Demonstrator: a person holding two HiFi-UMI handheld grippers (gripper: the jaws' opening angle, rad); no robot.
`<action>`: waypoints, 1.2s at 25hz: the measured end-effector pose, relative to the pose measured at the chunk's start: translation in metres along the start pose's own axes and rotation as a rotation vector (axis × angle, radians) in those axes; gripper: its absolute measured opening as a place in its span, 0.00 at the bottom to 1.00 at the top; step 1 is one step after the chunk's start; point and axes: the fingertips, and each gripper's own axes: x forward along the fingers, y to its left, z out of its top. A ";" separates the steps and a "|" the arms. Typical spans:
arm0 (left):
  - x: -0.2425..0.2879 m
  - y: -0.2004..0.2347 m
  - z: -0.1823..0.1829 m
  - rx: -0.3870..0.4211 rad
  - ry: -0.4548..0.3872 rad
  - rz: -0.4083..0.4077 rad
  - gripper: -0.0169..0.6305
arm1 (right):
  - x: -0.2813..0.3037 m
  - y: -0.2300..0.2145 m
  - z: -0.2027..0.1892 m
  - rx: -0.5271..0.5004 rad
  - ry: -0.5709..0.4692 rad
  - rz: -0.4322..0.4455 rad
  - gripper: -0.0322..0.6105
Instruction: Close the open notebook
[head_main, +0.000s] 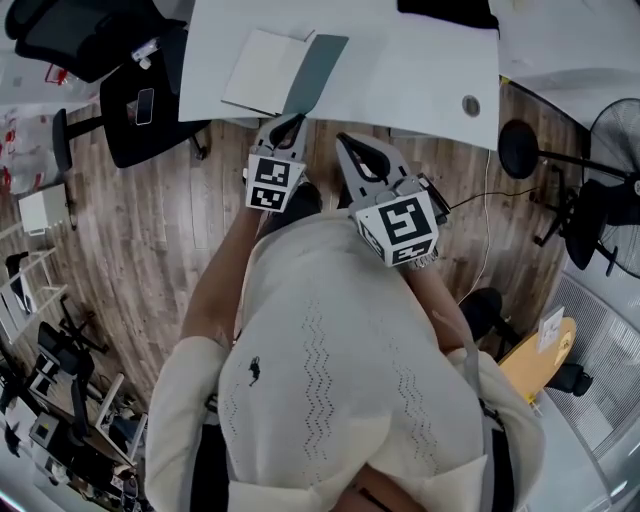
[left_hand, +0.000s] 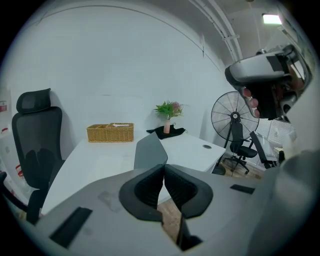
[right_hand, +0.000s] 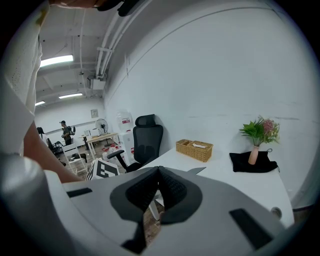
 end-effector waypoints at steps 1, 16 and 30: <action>0.000 0.001 0.000 0.005 0.001 0.001 0.06 | 0.001 0.000 0.000 -0.002 0.000 0.001 0.05; -0.010 0.019 0.004 0.025 -0.017 0.057 0.06 | 0.009 -0.001 0.003 -0.012 0.010 -0.010 0.05; -0.019 0.039 0.003 0.024 -0.034 0.090 0.06 | 0.022 0.005 0.007 -0.027 0.022 -0.009 0.05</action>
